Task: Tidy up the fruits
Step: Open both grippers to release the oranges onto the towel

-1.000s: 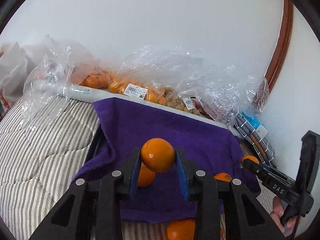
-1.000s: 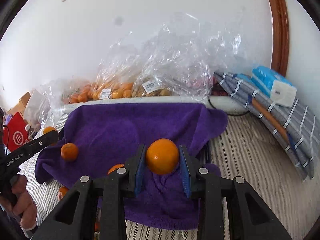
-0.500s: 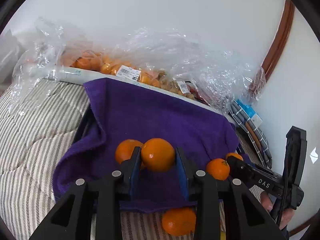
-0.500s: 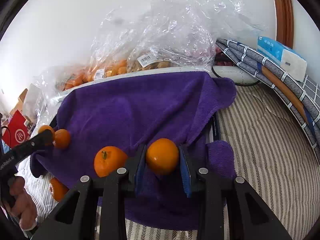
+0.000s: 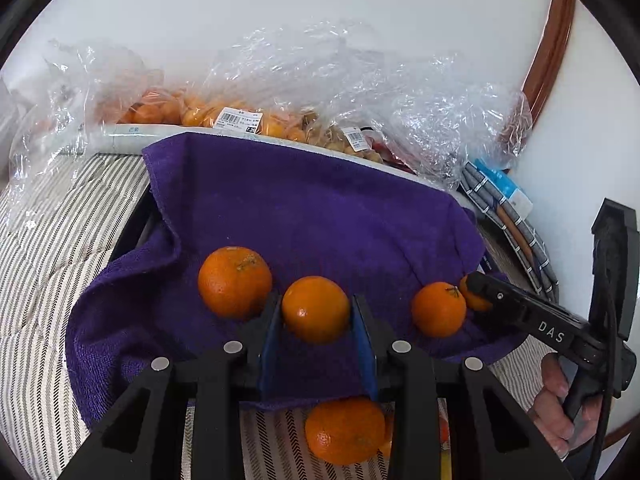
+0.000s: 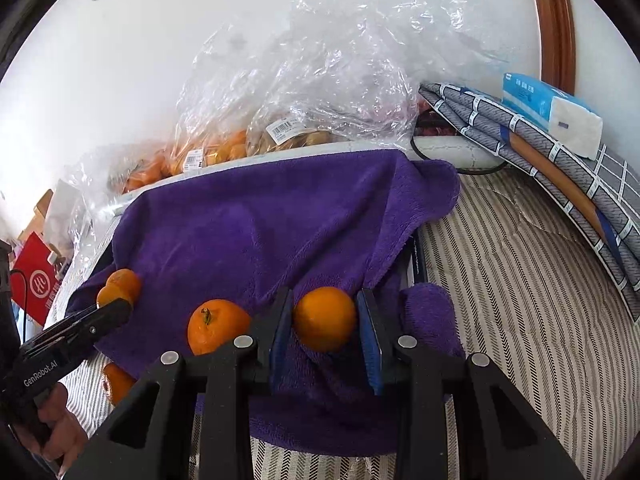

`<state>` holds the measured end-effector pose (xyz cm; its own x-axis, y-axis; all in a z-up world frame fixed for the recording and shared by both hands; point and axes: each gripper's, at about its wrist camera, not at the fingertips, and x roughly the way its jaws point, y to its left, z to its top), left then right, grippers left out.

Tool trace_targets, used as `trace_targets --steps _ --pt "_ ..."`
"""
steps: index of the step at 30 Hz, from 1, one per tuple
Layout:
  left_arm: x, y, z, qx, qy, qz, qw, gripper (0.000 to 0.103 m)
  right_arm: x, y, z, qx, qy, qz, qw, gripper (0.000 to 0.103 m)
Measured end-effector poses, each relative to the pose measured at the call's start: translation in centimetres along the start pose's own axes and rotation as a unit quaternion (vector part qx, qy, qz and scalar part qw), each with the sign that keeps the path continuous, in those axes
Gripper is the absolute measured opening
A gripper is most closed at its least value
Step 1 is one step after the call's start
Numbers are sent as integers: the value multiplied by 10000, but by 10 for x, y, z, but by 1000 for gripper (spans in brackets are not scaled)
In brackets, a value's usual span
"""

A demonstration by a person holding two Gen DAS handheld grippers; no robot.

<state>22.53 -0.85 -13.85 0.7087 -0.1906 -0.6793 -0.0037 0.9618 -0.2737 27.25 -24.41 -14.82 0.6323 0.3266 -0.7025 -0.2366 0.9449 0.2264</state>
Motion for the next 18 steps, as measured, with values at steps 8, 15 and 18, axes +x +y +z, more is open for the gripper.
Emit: trace_targets --steps 8,15,18 --pt "0 -1 0 78 36 54 9999 32 -7 2 0 -87 -225 -95 9997 38" --pt "2 -4 0 170 23 168 9997 32 -14 2 2 -79 -453 -230 9987 47" --pt "2 -5 0 216 4 215 9995 32 -17 1 3 -56 -522 -244 9983 47"
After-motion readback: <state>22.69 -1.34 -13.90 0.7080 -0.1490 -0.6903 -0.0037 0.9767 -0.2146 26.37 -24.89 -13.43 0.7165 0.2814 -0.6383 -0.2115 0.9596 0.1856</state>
